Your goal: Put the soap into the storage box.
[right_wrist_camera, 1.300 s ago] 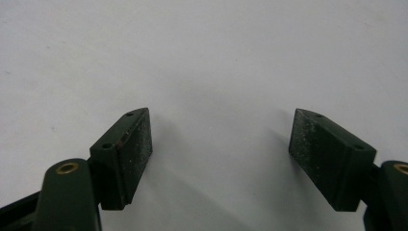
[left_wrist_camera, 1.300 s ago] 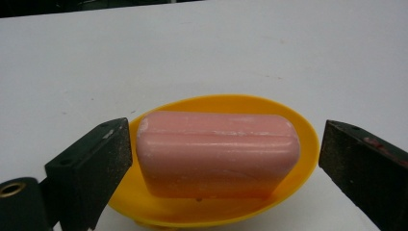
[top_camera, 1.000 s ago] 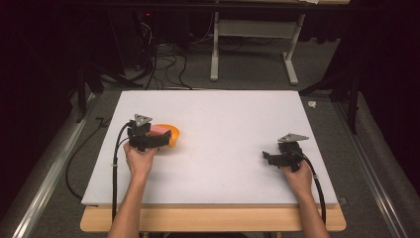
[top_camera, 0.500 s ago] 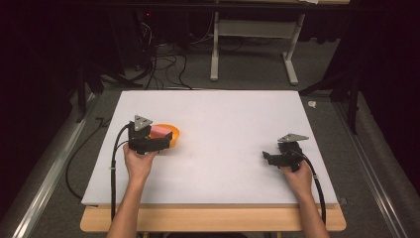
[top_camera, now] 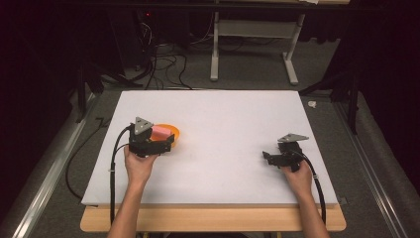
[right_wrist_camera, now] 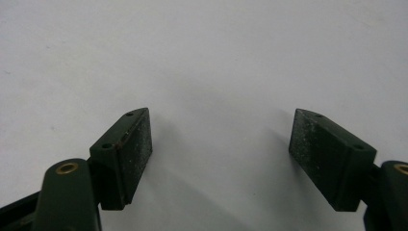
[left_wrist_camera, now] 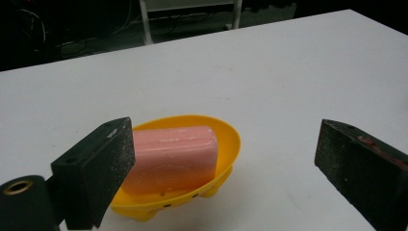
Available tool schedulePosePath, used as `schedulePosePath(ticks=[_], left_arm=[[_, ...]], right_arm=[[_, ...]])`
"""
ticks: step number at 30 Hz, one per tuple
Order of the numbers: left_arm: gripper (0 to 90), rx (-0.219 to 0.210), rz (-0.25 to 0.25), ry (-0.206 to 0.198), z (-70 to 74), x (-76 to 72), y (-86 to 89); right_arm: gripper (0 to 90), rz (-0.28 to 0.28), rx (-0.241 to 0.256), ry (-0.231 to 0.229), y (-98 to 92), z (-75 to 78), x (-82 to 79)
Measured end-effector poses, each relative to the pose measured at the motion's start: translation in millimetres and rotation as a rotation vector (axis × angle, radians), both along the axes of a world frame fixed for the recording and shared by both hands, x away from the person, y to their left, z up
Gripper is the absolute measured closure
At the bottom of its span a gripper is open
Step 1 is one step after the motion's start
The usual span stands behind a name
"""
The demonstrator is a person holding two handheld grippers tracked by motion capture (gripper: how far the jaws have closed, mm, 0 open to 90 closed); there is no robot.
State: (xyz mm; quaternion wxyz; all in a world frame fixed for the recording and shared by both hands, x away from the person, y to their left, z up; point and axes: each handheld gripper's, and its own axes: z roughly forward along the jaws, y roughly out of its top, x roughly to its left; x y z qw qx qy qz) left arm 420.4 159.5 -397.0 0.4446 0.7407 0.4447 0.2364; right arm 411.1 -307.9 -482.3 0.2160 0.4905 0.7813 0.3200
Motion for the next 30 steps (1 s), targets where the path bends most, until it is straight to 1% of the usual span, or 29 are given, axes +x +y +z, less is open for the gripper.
schedulePosePath(ticks=[4,8,15,21,30], left_arm=[[7.7,-0.002,-0.001,-0.006,1.6,-3.7,-1.1],[8.0,-0.028,-0.004,-0.010,2.4,-8.7,0.1],[8.3,-0.044,-0.014,-0.013,2.9,-15.2,1.9],[8.6,-0.050,-0.030,-0.019,3.2,-19.9,-0.3],[9.2,-0.047,-0.062,-0.017,0.7,-24.9,-7.6]], right_arm=[[23.8,0.000,0.000,0.000,0.0,0.0,0.0],[23.8,0.000,0.000,0.000,0.0,0.0,0.0],[23.8,0.000,0.000,0.000,0.0,0.0,0.0],[23.8,0.000,0.000,0.000,0.0,0.0,0.0],[23.8,-0.002,0.000,-0.002,0.1,-0.1,-0.1]])
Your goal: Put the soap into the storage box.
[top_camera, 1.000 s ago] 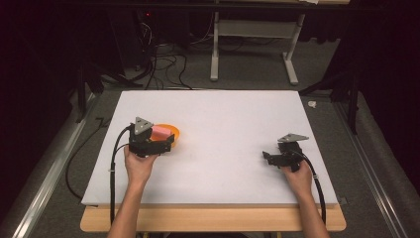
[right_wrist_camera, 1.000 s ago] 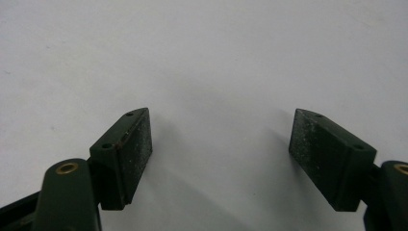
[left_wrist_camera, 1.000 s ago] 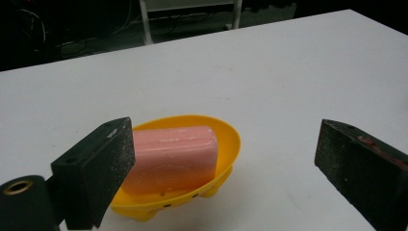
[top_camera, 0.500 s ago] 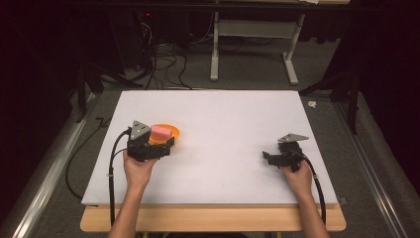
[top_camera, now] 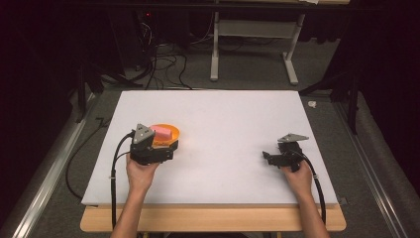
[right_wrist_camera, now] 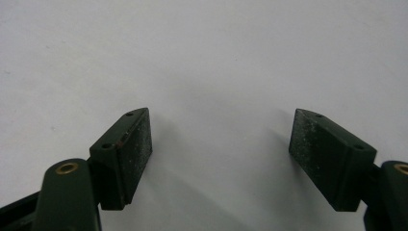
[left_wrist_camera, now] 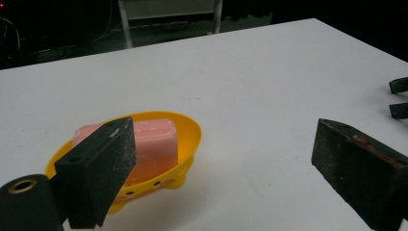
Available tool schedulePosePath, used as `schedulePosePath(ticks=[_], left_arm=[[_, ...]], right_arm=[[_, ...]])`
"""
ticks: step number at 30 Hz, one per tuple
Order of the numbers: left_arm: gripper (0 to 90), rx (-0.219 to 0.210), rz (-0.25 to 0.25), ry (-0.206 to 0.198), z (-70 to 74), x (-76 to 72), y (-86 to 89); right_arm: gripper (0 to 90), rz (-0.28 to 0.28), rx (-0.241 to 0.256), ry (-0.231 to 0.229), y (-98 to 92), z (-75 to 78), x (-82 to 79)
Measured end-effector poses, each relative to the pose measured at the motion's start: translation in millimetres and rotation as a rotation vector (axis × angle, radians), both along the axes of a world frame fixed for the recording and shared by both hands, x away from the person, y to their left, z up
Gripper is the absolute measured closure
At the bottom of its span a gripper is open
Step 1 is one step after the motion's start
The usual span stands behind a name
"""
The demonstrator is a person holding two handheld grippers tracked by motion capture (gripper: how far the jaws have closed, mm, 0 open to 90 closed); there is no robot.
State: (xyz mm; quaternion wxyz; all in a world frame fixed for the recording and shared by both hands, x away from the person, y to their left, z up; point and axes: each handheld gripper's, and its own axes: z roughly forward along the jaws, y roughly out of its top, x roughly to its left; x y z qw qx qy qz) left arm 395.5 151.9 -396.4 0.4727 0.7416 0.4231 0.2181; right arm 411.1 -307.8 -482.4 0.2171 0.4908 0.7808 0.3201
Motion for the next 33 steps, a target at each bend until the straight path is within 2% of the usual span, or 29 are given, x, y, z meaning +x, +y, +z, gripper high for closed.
schedulePosePath(ticks=[19,33], left_arm=[[10.5,-0.027,-0.054,0.001,-2.3,-5.1,-13.0],[12.3,-0.012,-0.094,0.010,-6.2,-6.5,-24.2]], right_arm=[[23.7,-0.001,0.000,0.000,0.0,0.0,-0.1],[23.7,-0.001,0.000,0.000,0.0,0.0,-0.1]])
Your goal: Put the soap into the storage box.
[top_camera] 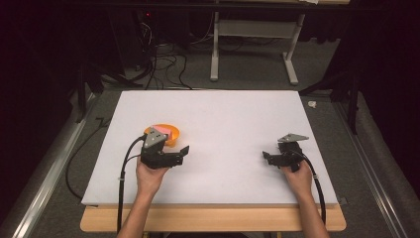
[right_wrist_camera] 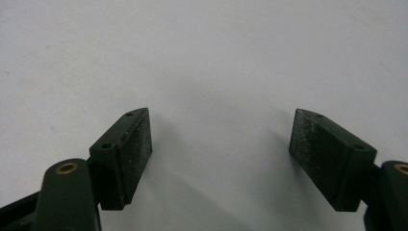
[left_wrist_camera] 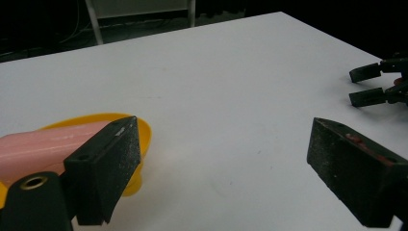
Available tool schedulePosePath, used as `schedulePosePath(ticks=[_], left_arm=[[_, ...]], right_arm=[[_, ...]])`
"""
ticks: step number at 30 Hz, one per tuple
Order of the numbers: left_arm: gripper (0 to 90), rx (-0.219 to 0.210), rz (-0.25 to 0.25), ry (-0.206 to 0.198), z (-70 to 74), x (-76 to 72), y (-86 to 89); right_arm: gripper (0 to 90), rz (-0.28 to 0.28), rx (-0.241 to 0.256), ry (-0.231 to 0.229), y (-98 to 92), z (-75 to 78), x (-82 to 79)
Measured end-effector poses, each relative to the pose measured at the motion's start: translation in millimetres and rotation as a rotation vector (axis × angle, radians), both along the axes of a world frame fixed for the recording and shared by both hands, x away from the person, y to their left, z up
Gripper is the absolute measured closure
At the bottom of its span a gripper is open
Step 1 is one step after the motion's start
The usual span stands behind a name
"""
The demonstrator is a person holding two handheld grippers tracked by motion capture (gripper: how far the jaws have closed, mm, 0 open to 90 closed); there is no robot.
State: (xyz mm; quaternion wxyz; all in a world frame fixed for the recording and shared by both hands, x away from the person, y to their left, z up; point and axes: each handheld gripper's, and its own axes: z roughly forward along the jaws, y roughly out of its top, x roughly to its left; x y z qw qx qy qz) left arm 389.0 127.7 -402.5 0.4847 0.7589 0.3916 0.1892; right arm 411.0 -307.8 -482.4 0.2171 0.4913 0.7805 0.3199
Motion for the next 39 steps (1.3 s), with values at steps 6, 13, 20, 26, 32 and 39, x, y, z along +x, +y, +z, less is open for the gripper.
schedulePosePath(ticks=[6,13,20,26,32,39], left_arm=[[12.6,-0.005,-0.013,0.008,-2.8,0.2,-4.1],[12.8,-0.004,-0.030,0.012,-5.9,0.1,-11.1],[12.9,-0.005,-0.040,0.019,-8.4,0.0,-15.3],[12.9,-0.012,-0.051,0.028,-11.3,0.2,-19.0],[12.9,-0.005,-0.064,0.036,-13.4,0.4,-22.6],[12.9,0.008,-0.079,0.050,-17.1,1.0,-28.8]], right_arm=[[23.6,0.000,0.000,0.000,0.0,0.0,0.0],[23.5,0.001,0.000,0.002,-0.1,0.1,0.0],[23.4,0.000,-0.001,0.002,-0.1,0.1,0.0],[23.4,-0.001,0.000,0.000,0.0,0.0,0.0],[23.4,0.000,-0.001,0.001,-0.1,0.1,0.0],[23.3,-0.001,-0.001,0.000,0.0,0.0,0.0]])
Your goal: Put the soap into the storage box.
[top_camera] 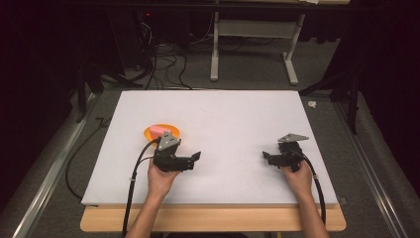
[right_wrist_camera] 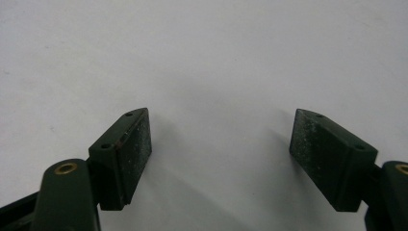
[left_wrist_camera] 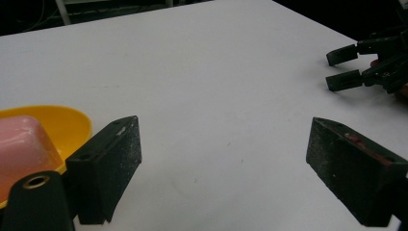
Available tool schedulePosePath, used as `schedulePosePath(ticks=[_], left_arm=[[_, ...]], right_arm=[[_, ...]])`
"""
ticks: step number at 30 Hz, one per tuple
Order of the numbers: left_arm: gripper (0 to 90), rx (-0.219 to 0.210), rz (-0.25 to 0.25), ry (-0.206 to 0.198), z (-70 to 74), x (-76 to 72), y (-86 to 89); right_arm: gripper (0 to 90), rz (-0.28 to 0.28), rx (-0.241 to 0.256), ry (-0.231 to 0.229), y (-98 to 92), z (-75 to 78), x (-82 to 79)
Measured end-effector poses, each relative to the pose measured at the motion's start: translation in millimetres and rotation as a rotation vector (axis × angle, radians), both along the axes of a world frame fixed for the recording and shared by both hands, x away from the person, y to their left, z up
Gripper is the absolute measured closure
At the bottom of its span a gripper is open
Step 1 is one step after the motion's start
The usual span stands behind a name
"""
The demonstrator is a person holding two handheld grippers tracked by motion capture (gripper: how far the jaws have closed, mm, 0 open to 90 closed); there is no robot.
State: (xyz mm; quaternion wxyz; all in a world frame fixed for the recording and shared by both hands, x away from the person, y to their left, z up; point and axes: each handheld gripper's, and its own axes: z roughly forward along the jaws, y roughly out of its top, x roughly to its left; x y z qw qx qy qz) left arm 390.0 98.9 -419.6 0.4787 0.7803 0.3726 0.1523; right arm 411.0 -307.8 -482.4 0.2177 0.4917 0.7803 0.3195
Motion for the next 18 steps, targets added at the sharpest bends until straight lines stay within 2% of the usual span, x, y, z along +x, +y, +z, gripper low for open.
schedulePosePath(ticks=[9,18], left_arm=[[12.9,0.013,-0.024,0.020,-7.9,2.8,-10.5],[13.4,0.007,-0.011,0.038,-17.8,5.6,-13.4]], right_arm=[[23.1,-0.001,0.000,0.000,0.0,0.0,0.0],[23.1,-0.001,-0.001,0.000,0.0,0.0,0.0]])
